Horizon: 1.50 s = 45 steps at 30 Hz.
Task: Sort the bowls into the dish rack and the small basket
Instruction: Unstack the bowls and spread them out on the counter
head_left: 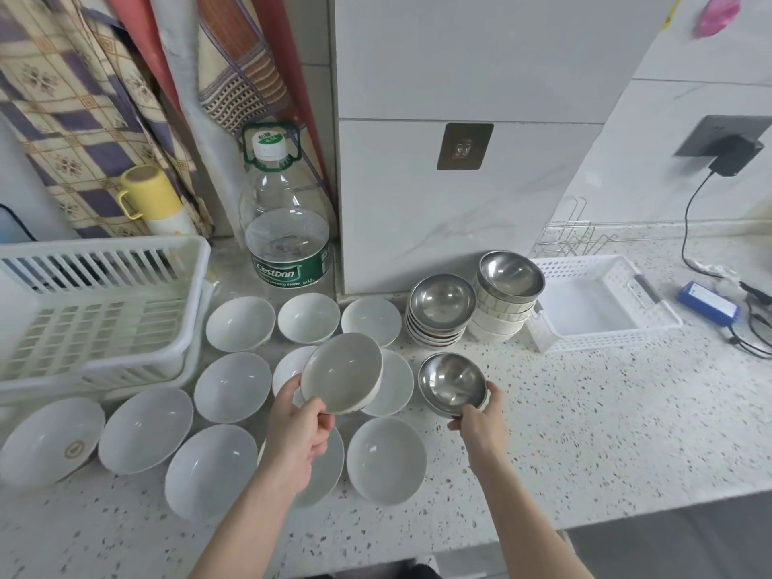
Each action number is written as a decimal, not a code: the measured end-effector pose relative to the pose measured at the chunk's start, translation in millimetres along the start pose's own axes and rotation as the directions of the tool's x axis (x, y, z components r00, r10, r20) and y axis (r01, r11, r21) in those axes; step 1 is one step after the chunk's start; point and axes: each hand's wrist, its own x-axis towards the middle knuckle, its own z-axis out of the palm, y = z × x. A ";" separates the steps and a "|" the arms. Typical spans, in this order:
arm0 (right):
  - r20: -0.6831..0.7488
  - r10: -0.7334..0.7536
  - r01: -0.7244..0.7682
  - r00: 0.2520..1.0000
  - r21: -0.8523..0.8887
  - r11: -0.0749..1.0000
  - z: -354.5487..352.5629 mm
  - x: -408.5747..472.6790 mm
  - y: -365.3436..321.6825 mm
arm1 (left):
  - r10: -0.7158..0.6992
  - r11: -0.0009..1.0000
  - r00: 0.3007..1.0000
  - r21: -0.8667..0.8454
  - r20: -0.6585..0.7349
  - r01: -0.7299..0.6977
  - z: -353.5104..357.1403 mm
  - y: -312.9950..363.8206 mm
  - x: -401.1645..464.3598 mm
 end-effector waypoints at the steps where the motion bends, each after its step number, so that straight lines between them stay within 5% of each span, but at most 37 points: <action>1: 0.019 -0.007 0.007 1.000 -0.005 1.000 -1.2 3.4 0.6 | 0.005 1.000 1.000 -0.002 -0.010 -0.005 3.8 -2.8 -1.4; 15: 0.214 -0.119 0.153 0.970 -0.151 0.977 -56.9 12.8 13.3 | 0.052 0.991 0.998 0.129 -0.041 -0.046 87.3 -55.5 -32.0; 21: 0.410 -0.202 0.207 0.889 0.031 0.978 -105.9 -2.7 22.7 | 0.009 0.938 0.996 0.345 0.087 -0.038 119.2 -88.6 -47.1; 29: 0.540 -0.126 0.314 0.832 -0.272 0.910 -120.1 10.1 40.4 | -0.045 0.884 0.995 0.468 0.090 -0.003 136.3 -115.6 -54.9; 45: 0.661 -0.100 0.455 0.744 -0.391 0.800 -110.6 26.2 43.5 | -0.105 0.731 0.992 0.682 0.068 0.031 139.1 -129.2 -49.4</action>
